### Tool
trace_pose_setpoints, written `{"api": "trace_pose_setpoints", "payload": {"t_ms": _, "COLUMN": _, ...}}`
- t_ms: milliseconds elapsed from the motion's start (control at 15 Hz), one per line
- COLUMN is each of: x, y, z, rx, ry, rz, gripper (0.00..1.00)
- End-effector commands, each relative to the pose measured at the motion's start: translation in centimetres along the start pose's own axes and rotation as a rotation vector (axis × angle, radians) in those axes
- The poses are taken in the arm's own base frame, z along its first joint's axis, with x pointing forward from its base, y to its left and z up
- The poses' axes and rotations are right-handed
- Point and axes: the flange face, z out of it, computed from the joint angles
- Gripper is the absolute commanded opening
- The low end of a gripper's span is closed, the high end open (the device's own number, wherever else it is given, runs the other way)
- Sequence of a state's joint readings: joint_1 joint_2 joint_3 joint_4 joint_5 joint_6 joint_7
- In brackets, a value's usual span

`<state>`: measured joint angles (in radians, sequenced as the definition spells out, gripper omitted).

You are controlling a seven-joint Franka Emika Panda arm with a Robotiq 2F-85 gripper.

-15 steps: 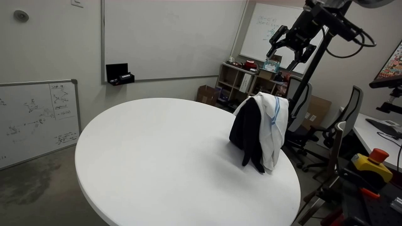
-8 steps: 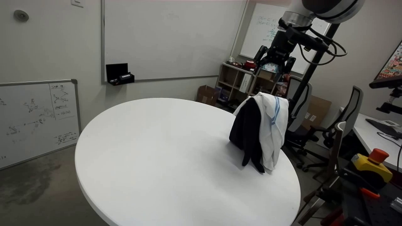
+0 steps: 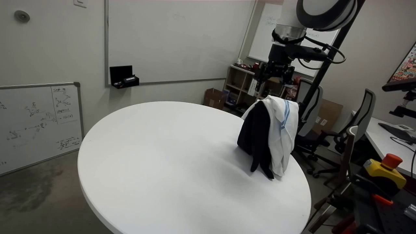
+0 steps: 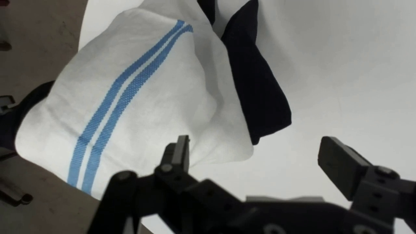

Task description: Put the white cloth on the table

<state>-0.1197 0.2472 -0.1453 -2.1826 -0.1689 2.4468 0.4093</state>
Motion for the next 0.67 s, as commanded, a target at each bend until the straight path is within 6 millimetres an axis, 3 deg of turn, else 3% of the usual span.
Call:
{"api": "trace_pose_setpoints", "payload": {"t_ms": 0, "x": 0.9, "y": 0.8, "z": 0.7, "rx": -0.058, "ry": -0.009, "rz": -0.026, "gripper": 1.0}}
{"api": "trace_pose_setpoints", "payload": {"t_ms": 333, "x": 0.9, "y": 3.1, "z": 1.6, "rx": -0.09, "ry": -0.02, "rz": -0.006, "gripper": 1.0}}
{"api": "trace_pose_setpoints", "payload": {"t_ms": 600, "x": 1.0, "y": 3.8, "z": 2.5, "rx": -0.101, "ry": -0.031, "rz": 0.008, "gripper": 1.0}}
